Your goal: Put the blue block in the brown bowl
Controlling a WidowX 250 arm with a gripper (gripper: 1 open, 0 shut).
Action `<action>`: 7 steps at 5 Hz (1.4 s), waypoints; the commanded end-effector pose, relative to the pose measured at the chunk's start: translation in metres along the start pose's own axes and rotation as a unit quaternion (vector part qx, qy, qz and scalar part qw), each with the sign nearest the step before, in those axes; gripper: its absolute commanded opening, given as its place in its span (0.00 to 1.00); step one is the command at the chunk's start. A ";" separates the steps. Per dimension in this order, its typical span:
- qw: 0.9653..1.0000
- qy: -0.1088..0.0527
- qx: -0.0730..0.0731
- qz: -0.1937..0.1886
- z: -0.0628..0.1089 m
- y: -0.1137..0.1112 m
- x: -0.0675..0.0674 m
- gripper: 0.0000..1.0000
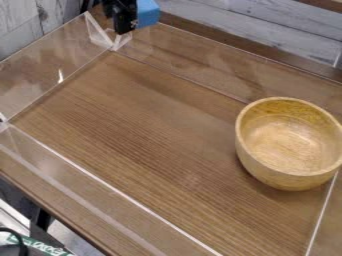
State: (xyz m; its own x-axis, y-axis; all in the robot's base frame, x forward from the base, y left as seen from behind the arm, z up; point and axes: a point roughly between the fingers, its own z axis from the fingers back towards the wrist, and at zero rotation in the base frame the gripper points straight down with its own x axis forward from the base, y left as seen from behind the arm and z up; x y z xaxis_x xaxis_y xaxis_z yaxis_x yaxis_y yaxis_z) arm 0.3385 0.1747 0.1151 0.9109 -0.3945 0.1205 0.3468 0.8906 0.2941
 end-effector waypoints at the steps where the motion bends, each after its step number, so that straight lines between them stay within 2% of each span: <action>1: 0.999 -0.026 0.037 0.004 0.018 0.028 0.009 0.00; 4: 0.997 -0.054 0.059 -0.002 0.007 0.055 0.018 0.00; 7: 0.995 -0.073 0.075 -0.002 0.003 0.052 0.014 0.00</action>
State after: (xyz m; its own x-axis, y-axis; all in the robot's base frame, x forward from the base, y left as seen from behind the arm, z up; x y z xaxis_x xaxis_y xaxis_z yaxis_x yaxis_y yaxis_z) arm 0.3669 0.2073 0.0998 0.8768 -0.4372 0.2003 0.3464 0.8630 0.3677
